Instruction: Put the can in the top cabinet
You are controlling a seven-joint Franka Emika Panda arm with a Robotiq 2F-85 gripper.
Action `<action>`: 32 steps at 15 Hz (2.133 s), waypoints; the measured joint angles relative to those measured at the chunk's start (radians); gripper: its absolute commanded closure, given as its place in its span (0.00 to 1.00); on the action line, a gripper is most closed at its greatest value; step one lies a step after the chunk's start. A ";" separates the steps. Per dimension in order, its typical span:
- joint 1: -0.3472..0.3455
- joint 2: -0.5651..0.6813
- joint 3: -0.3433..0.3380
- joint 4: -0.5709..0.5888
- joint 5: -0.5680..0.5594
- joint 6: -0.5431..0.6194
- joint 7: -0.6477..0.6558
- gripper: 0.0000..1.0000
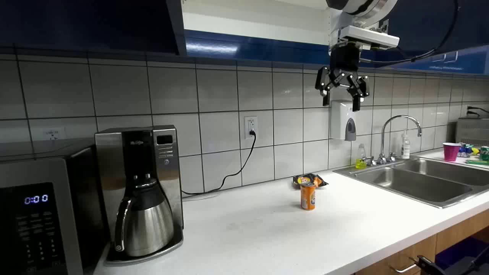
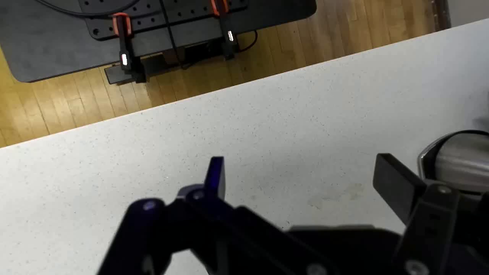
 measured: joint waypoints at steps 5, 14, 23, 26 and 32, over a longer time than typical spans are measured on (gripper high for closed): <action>0.000 0.000 0.000 0.000 0.000 0.001 0.000 0.00; 0.000 0.059 0.003 0.000 0.000 0.073 -0.001 0.00; 0.000 0.259 0.049 0.000 -0.028 0.212 -0.001 0.00; 0.001 0.290 0.066 0.000 -0.048 0.228 -0.001 0.00; 0.006 0.301 0.091 -0.014 -0.069 0.279 -0.001 0.00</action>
